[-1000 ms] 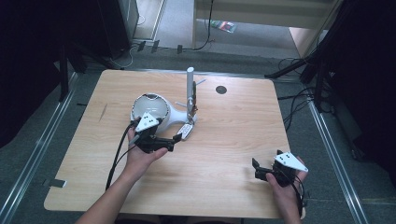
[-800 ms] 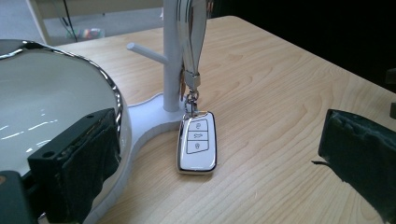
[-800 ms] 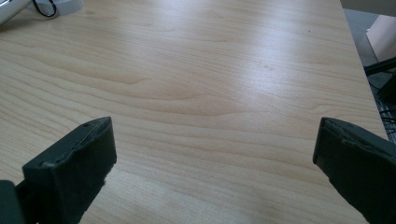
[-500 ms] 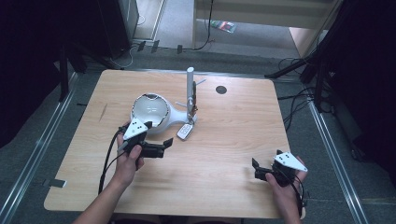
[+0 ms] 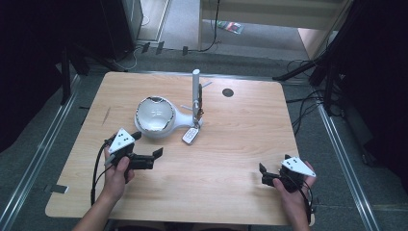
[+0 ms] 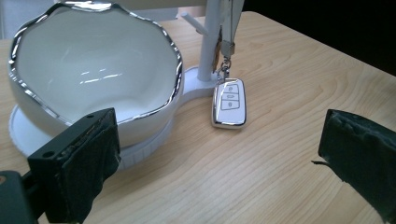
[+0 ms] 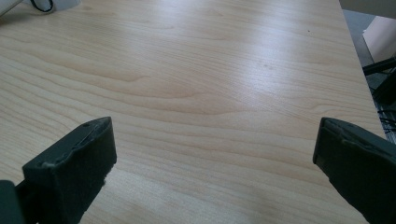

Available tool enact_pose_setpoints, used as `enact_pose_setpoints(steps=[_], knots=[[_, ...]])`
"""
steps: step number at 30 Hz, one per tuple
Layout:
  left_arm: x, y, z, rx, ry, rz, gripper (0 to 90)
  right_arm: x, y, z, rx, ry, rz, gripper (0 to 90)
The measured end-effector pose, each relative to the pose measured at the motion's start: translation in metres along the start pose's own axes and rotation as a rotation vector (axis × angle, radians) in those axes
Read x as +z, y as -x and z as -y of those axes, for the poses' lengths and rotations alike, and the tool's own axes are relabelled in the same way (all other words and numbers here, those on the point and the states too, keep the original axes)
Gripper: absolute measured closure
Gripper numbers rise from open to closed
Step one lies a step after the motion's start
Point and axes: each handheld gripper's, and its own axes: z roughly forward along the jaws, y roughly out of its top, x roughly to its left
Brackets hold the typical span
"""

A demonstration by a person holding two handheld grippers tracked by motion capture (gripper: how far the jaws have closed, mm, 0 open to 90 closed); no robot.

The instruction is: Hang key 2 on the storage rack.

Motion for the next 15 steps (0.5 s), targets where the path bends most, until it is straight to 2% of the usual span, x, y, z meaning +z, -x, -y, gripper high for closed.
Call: enact_pose_setpoints(steps=[15], knots=[[-0.026, -0.022, 0.025, -0.030, -0.012, -0.070, 0.0, 0.001, -0.001, 0.000, -0.014, -0.003, 0.006, 0.0]])
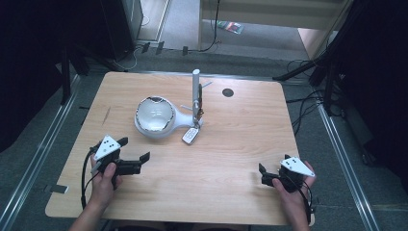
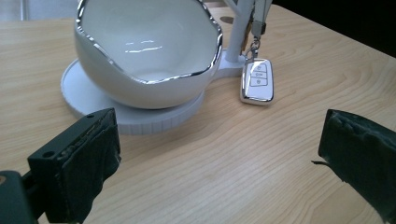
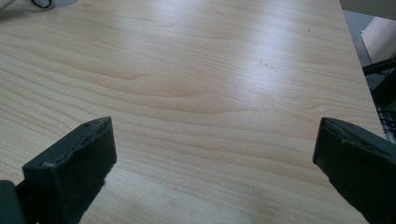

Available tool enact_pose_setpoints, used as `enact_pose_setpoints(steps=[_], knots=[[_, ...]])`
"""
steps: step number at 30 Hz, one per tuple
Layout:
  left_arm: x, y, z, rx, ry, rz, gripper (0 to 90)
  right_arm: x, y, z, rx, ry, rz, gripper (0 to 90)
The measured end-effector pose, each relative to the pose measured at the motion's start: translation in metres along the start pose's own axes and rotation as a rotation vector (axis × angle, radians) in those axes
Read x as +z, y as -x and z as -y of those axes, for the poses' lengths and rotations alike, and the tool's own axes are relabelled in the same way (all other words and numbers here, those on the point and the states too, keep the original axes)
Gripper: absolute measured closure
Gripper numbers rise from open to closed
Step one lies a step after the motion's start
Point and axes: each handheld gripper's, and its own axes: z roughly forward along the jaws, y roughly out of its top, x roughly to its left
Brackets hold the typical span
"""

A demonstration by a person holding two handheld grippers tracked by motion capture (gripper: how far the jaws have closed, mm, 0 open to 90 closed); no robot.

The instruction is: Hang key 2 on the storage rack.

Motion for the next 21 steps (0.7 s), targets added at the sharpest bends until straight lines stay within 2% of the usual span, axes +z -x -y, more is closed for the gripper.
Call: enact_pose_setpoints(steps=[7, 11, 14, 17, 18, 21], knots=[[-0.012, -0.008, 0.008, -0.007, -0.005, -0.029, 0.0, 0.000, 0.000, 0.000, -0.002, 0.000, -0.002, 0.0], [-0.021, -0.014, 0.012, -0.011, -0.004, -0.057, 0.0, 0.000, 0.000, 0.000, -0.004, 0.003, -0.009, 0.0], [-0.033, -0.022, 0.014, -0.018, -0.007, -0.094, 0.0, -0.001, 0.001, 0.000, 0.000, 0.008, -0.018, 0.0], [-0.039, -0.025, 0.015, -0.012, -0.013, -0.106, 0.0, -0.001, 0.001, 0.000, 0.003, 0.010, -0.021, 0.0], [-0.044, -0.027, 0.017, 0.004, -0.022, -0.118, 0.0, -0.001, 0.001, 0.000, 0.004, 0.009, -0.021, 0.0], [-0.052, -0.030, 0.019, 0.020, -0.036, -0.125, 0.0, -0.001, 0.001, 0.000, 0.004, 0.008, -0.019, 0.0]])
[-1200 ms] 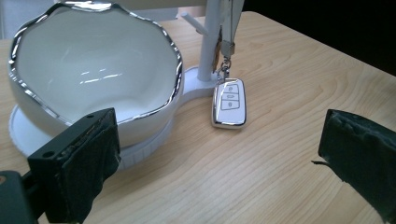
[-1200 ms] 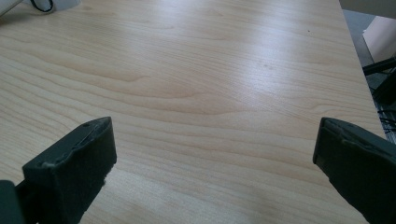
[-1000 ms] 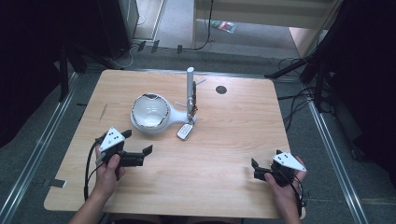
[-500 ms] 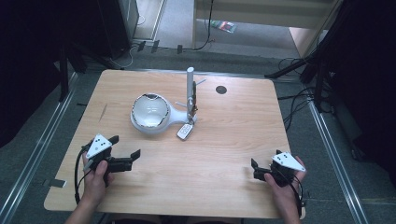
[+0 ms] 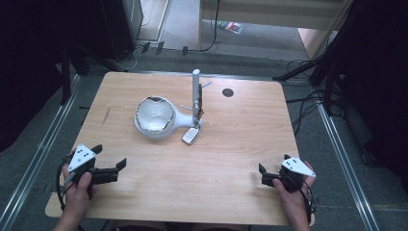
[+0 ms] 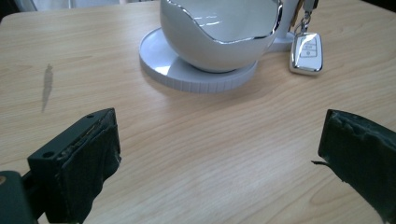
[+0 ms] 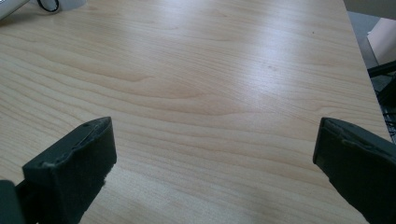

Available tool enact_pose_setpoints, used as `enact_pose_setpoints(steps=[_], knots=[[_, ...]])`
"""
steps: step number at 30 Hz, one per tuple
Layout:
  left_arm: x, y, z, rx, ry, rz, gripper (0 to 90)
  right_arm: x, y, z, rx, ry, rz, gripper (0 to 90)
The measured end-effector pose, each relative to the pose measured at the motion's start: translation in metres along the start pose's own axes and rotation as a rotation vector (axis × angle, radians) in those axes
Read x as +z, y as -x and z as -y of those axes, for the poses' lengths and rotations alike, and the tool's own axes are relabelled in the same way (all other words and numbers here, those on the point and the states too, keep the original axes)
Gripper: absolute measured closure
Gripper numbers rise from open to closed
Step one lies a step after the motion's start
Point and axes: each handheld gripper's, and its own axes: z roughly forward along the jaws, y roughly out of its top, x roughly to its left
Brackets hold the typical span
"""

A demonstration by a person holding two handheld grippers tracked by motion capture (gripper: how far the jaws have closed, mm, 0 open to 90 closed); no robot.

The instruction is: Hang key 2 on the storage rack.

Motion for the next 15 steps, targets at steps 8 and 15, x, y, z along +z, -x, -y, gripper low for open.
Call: enact_pose_setpoints(steps=[8, 15], knots=[[-0.019, -0.015, 0.008, -0.014, 0.012, -0.035, 0.0, 0.001, -0.002, 0.000, -0.006, -0.012, 0.019, 0.0], [-0.032, -0.033, 0.023, -0.044, 0.016, -0.075, 0.0, 0.002, -0.003, 0.000, -0.009, -0.018, 0.040, 0.0]])
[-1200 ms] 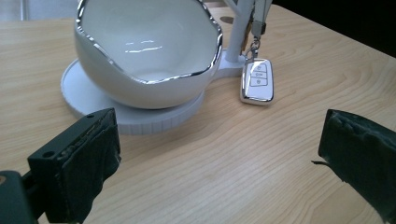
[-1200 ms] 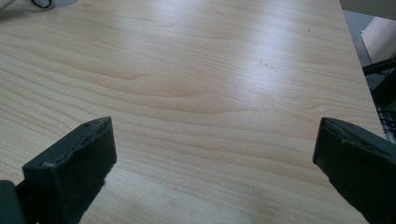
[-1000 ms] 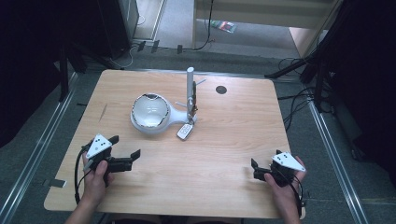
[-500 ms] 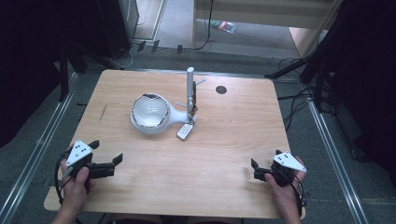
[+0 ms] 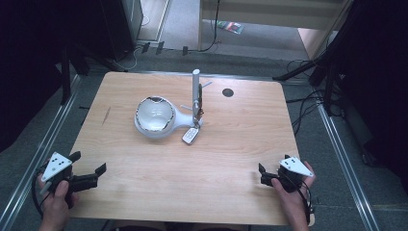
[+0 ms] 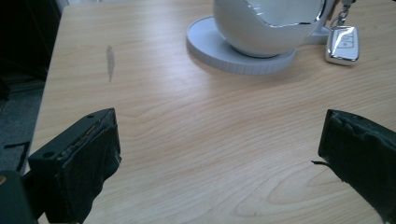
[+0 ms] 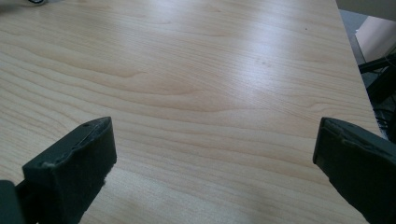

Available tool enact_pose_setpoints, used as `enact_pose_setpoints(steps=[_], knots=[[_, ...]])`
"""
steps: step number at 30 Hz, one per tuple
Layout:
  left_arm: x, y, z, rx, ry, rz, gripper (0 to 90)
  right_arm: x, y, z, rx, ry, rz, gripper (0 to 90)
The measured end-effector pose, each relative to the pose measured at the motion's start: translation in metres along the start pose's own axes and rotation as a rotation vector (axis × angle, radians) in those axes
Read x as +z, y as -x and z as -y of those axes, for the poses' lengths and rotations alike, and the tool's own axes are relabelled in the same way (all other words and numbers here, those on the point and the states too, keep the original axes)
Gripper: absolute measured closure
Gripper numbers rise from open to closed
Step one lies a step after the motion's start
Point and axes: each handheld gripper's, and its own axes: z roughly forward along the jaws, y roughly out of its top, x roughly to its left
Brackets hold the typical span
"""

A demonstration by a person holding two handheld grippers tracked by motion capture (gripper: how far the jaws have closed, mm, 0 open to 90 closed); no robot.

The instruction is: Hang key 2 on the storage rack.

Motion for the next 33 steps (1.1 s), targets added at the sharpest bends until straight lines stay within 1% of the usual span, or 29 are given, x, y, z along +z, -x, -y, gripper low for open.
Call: enact_pose_setpoints(steps=[5, 6, 7, 8, 11, 12, 13, 16, 18, 19, 21, 25, 28, 31, 32, 33], knots=[[-0.004, -0.008, 0.009, -0.013, -0.007, -0.042, 0.0, 0.000, 0.000, 0.000, 0.002, 0.001, 0.004, 0.0], [-0.005, -0.010, 0.011, -0.012, -0.014, -0.061, 0.0, 0.000, 0.000, 0.000, 0.000, 0.000, 0.007, 0.0], [-0.005, -0.010, 0.011, -0.012, -0.014, -0.061, 0.0, 0.000, 0.000, 0.000, 0.000, 0.000, 0.007, 0.0], [-0.007, -0.013, 0.013, -0.011, -0.012, -0.076, 0.0, 0.000, 0.000, 0.000, -0.001, -0.001, 0.009, 0.0], [-0.009, -0.016, 0.016, -0.005, -0.014, -0.090, 0.0, 0.000, -0.001, 0.000, 0.000, -0.001, 0.012, 0.0], [-0.009, -0.016, 0.016, -0.005, -0.014, -0.090, 0.0, 0.000, -0.001, 0.000, 0.000, -0.001, 0.012, 0.0], [-0.009, -0.019, 0.018, -0.007, -0.020, -0.106, 0.0, 0.000, -0.001, 0.000, -0.001, -0.001, 0.014, 0.0], [-0.007, -0.021, 0.021, -0.014, -0.025, -0.119, 0.0, 0.000, 0.000, 0.000, -0.001, -0.001, 0.011, 0.0], [-0.005, -0.023, 0.025, -0.025, -0.031, -0.137, 0.0, 0.000, 0.000, 0.000, 0.000, 0.001, 0.008, 0.0], [-0.004, -0.023, 0.027, -0.020, -0.033, -0.146, 0.0, 0.000, 0.000, 0.000, 0.000, 0.001, 0.007, 0.0], [-0.002, -0.023, 0.029, -0.035, -0.032, -0.160, 0.0, 0.000, 0.000, 0.000, -0.002, 0.001, 0.006, 0.0], [0.000, -0.023, 0.032, -0.041, -0.034, -0.176, 0.0, 0.000, 0.000, 0.000, -0.003, 0.002, 0.002, 0.0], [0.004, -0.022, 0.034, -0.051, -0.045, -0.176, 0.0, 0.000, 0.000, 0.000, -0.006, 0.002, -0.002, 0.0], [0.005, -0.021, 0.034, -0.047, -0.047, -0.175, 0.0, 0.000, 0.000, 0.000, -0.005, 0.000, 0.000, 0.0], [0.006, -0.021, 0.034, -0.040, -0.059, -0.172, 0.0, 0.000, 0.000, 0.000, -0.009, 0.000, 0.001, 0.0], [0.006, -0.021, 0.034, -0.040, -0.059, -0.172, 0.0, 0.000, -0.001, 0.000, -0.010, -0.001, 0.002, 0.0]])
